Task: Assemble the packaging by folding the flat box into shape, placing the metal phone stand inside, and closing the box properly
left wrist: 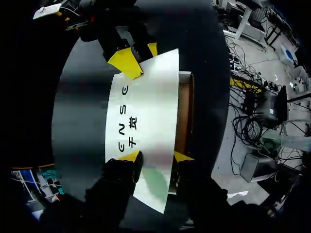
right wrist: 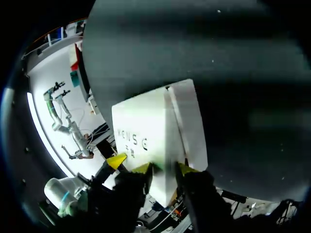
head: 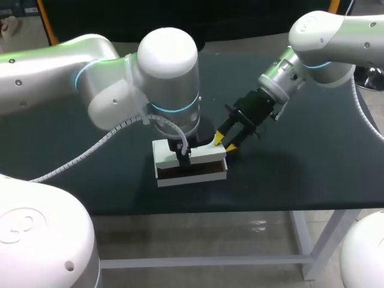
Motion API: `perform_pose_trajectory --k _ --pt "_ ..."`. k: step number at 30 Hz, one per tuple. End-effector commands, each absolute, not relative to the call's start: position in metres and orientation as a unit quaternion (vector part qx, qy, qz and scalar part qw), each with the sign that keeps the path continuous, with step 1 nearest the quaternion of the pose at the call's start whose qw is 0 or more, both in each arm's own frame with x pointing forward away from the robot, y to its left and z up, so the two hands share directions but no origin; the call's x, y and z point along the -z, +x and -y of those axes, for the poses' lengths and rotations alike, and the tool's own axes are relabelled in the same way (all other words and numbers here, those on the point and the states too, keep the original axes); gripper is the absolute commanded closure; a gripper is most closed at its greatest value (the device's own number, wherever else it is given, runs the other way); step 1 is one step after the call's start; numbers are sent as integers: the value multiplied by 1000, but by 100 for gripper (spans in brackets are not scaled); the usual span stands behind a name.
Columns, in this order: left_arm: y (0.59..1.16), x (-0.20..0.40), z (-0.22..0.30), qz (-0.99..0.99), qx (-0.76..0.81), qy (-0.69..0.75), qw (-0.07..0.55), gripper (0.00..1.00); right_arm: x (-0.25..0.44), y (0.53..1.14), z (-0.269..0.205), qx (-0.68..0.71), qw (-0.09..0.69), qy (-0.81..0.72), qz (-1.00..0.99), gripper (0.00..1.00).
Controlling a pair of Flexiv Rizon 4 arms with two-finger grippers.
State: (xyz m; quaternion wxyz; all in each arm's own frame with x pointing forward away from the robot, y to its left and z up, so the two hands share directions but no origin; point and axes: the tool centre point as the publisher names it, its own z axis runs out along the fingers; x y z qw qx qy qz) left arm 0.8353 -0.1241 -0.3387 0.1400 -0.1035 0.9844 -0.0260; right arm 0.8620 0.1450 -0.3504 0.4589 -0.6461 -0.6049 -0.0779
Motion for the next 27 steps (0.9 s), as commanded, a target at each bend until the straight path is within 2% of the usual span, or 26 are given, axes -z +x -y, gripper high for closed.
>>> perform_pose_trajectory --k 1,6,12,20,27 --pt "830 343 128 -982 20 -102 156 61 350 862 -146 77 459 -646 605 64" --pt "829 344 128 -982 19 -97 163 66 350 862 -146 78 459 -646 605 67" --pt "828 347 129 -981 16 -92 171 67 352 861 -146 76 459 -646 606 68" --pt "827 349 129 -981 14 -84 174 70 355 859 -144 70 456 -647 607 63" --pt "826 353 129 -981 14 -75 178 70 354 857 -140 70 453 -650 605 63"
